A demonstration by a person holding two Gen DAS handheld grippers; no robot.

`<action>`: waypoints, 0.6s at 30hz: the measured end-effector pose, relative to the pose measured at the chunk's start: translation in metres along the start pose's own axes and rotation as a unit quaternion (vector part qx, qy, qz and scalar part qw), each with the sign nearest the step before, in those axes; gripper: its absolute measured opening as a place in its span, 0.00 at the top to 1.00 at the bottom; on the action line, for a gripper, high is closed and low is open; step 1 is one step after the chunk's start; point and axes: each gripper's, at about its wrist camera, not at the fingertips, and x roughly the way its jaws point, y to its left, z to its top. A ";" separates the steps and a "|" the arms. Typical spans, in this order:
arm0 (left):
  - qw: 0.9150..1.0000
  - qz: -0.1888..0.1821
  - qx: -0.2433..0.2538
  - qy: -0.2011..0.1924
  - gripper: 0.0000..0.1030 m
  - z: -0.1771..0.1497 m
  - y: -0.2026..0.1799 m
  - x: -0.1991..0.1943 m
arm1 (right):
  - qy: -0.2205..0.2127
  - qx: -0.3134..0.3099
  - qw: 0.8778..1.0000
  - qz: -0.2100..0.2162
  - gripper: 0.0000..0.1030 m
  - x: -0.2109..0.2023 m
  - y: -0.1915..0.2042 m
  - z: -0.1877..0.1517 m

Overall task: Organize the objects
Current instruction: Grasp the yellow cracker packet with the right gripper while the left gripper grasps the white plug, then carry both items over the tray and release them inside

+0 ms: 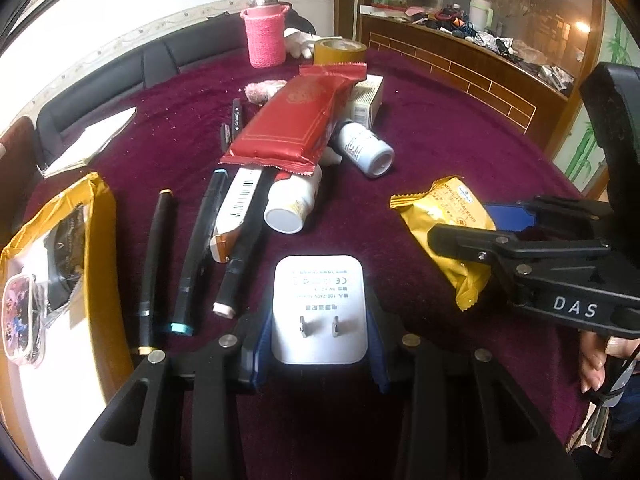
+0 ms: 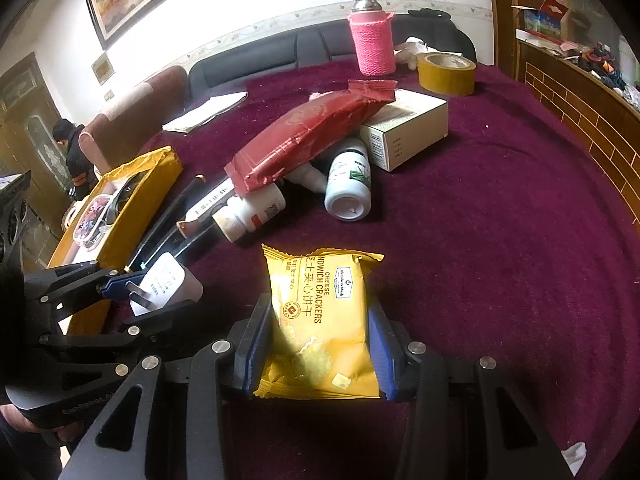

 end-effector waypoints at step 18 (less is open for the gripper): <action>0.998 0.002 -0.027 -0.051 0.63 -0.021 0.026 -0.057 | -0.024 -0.033 0.999 0.014 0.53 -0.027 0.050 0.003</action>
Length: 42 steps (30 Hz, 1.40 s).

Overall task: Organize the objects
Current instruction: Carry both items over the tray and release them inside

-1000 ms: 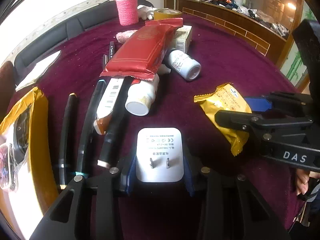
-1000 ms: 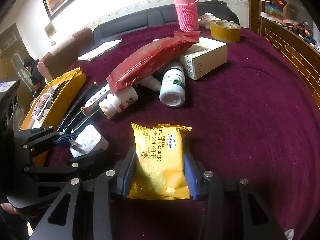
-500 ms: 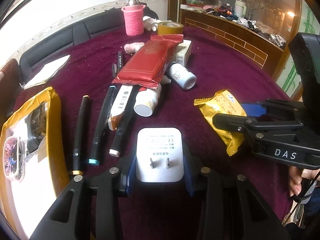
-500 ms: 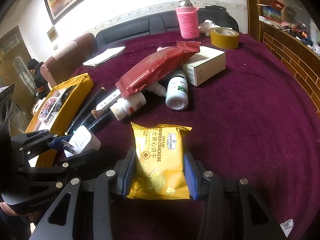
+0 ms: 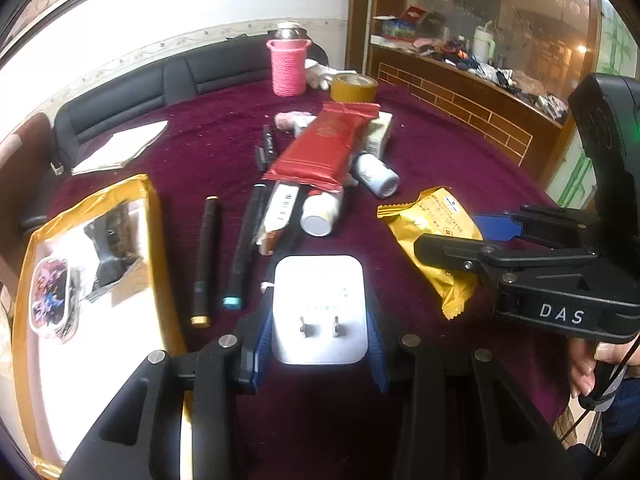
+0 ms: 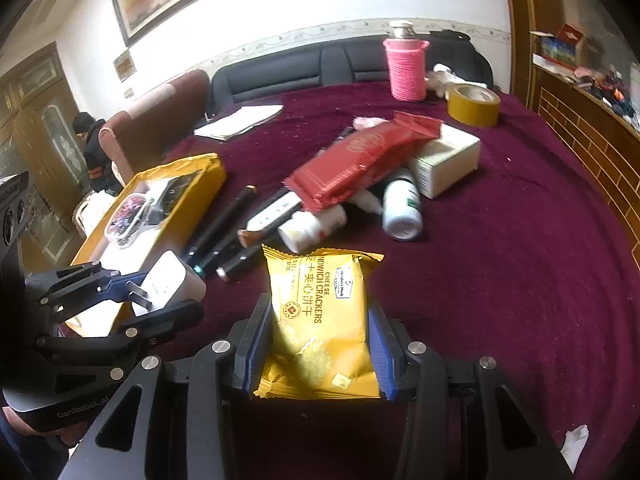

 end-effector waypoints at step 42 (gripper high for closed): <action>0.977 0.097 -0.191 -0.020 0.67 -0.091 0.216 -0.069 | 0.084 -0.157 0.980 0.090 0.52 0.114 0.230 0.025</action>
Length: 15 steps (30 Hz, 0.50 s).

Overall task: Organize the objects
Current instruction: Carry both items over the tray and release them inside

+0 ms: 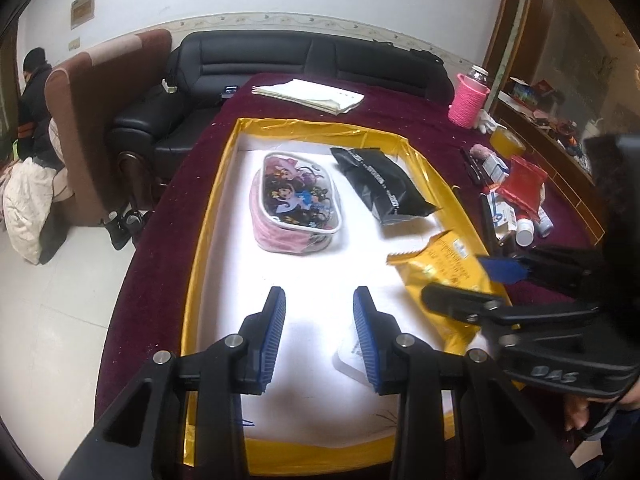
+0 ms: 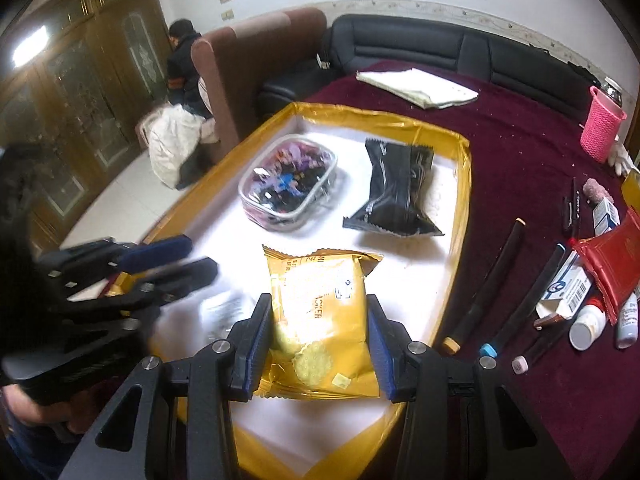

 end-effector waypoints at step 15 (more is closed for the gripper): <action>0.999 0.024 -0.036 -0.013 0.67 -0.005 0.030 -0.016 | 0.022 -0.027 0.998 0.047 0.51 0.042 0.044 -0.002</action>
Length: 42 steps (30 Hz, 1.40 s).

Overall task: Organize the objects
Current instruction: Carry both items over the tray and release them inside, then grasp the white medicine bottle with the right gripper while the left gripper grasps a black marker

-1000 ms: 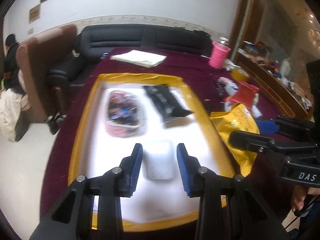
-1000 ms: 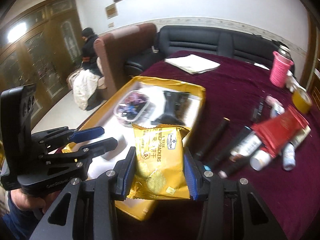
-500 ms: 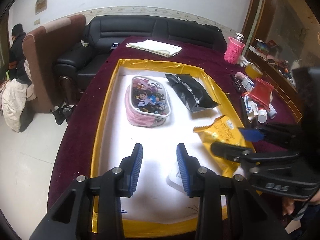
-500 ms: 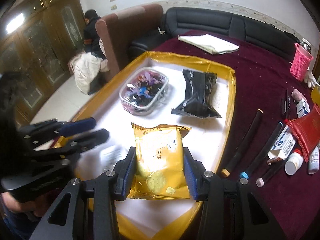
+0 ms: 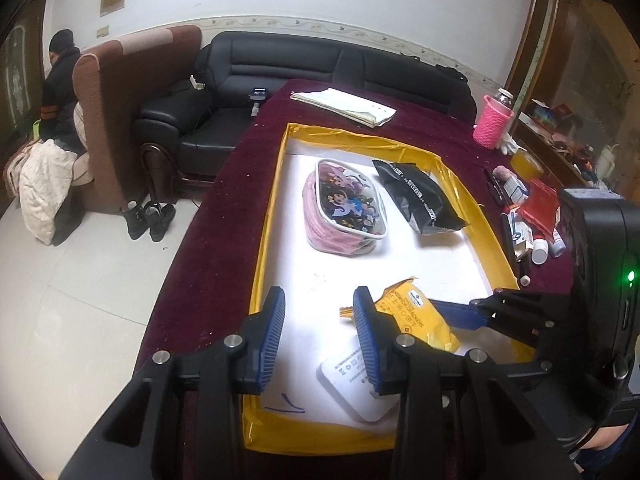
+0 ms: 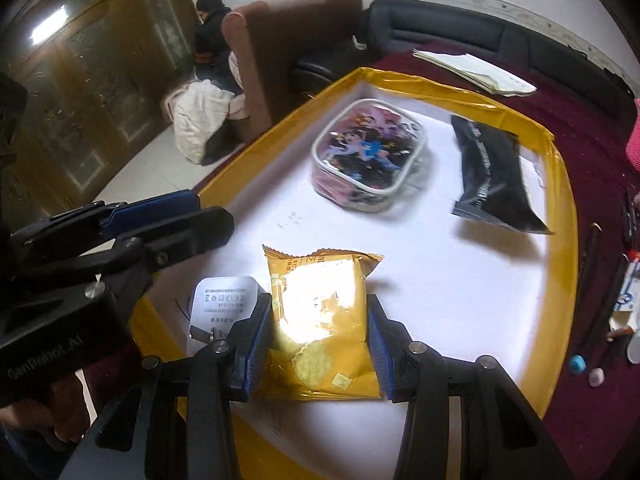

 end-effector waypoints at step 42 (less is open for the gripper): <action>0.977 -0.085 0.174 0.087 0.55 0.045 -0.207 0.067 | -0.167 0.225 0.956 -0.084 0.19 -0.179 -0.239 -0.079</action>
